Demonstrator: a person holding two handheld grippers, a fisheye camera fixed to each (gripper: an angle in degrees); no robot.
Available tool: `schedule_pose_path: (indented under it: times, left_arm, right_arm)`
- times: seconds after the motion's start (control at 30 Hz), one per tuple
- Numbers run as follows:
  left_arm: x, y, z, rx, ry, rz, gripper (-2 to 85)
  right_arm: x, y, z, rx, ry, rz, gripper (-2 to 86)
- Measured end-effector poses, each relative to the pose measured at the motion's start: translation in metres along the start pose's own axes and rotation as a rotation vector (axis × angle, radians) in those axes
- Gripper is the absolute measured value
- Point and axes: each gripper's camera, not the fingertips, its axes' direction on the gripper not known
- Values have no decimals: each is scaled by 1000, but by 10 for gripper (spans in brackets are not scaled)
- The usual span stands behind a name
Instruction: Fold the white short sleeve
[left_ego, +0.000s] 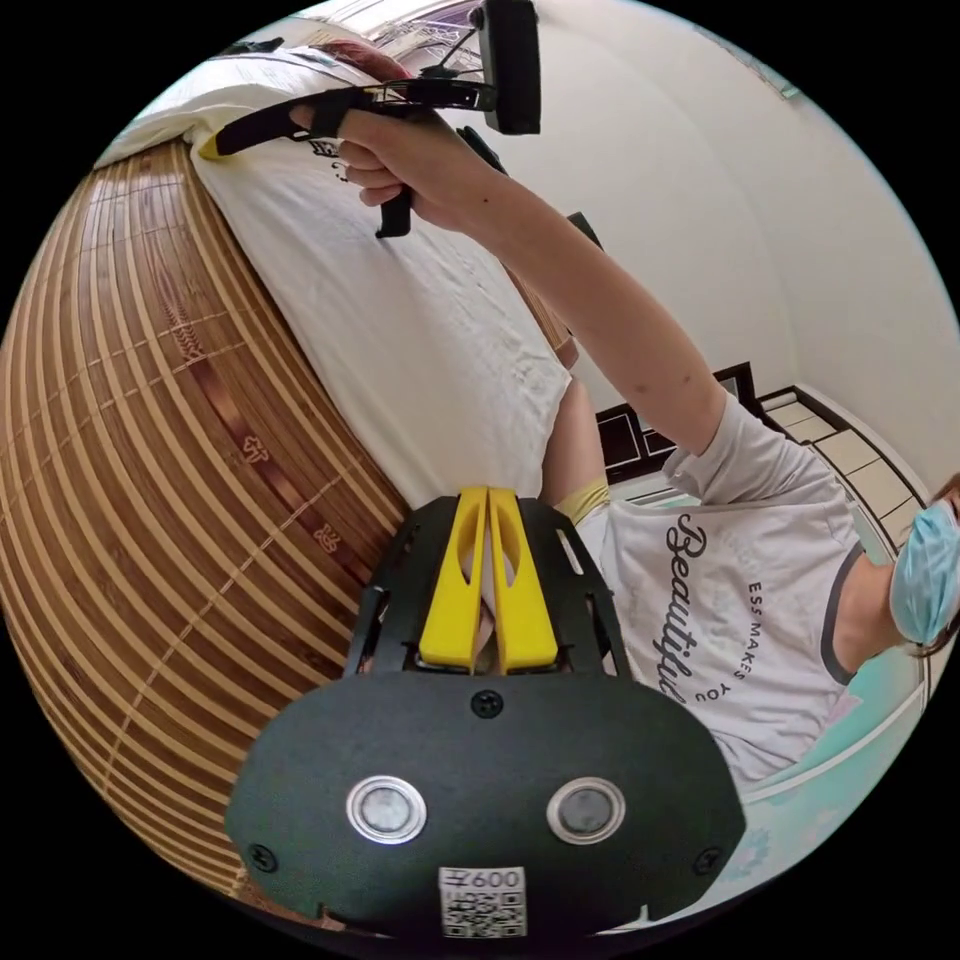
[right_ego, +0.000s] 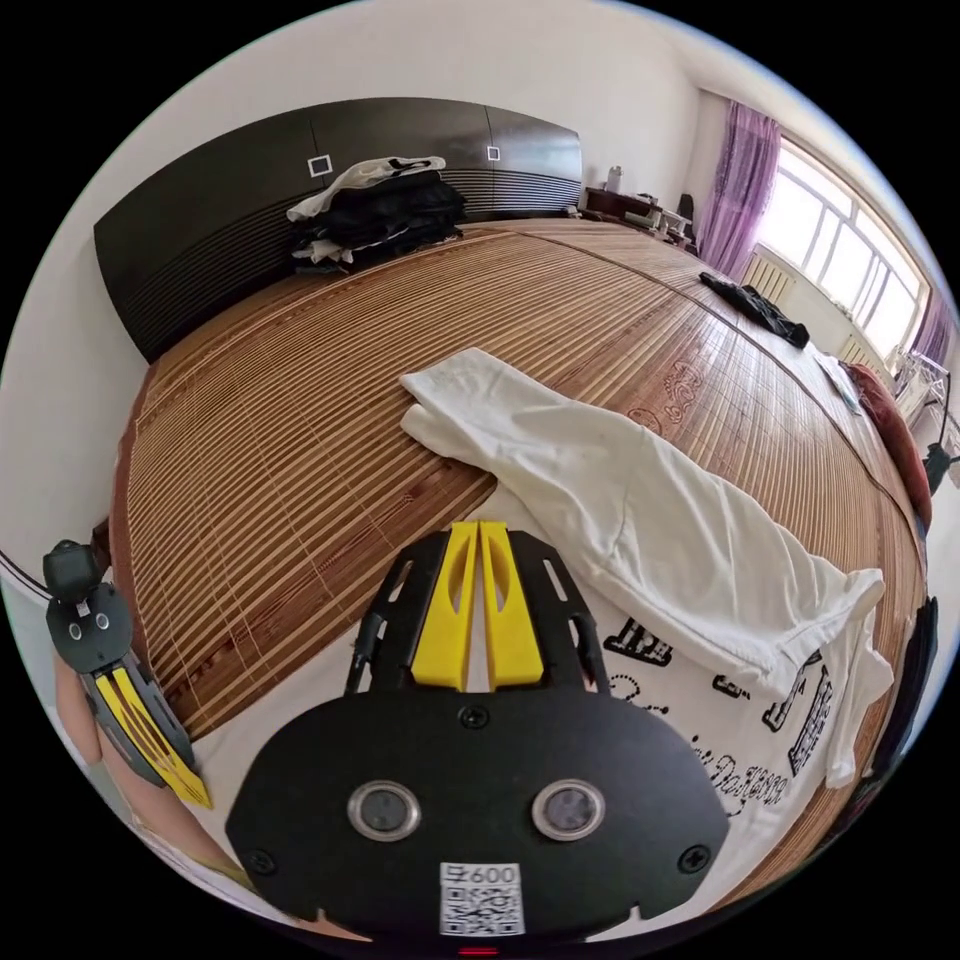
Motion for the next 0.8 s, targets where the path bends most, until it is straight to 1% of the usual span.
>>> schedule_pose_path:
  times: [0.1,0.27,0.33,0.6,0.8]
  left_arm:
    - [-13,-4,-11,-3,43,-24,2]
    - [-23,-7,-27,11,59,-40,1]
    - [-24,-8,-33,13,54,-33,1]
    - [-48,-15,-50,10,152,-87,1]
    - [-34,-13,-58,-7,83,-71,0]
  right_arm:
    - [0,3,-7,15,10,-5,-9]
    - [31,8,-17,29,-126,106,-8]
    - [35,9,-19,31,-138,116,-8]
    - [27,13,-31,43,-82,81,-9]
    - [36,16,-37,53,-118,106,-8]
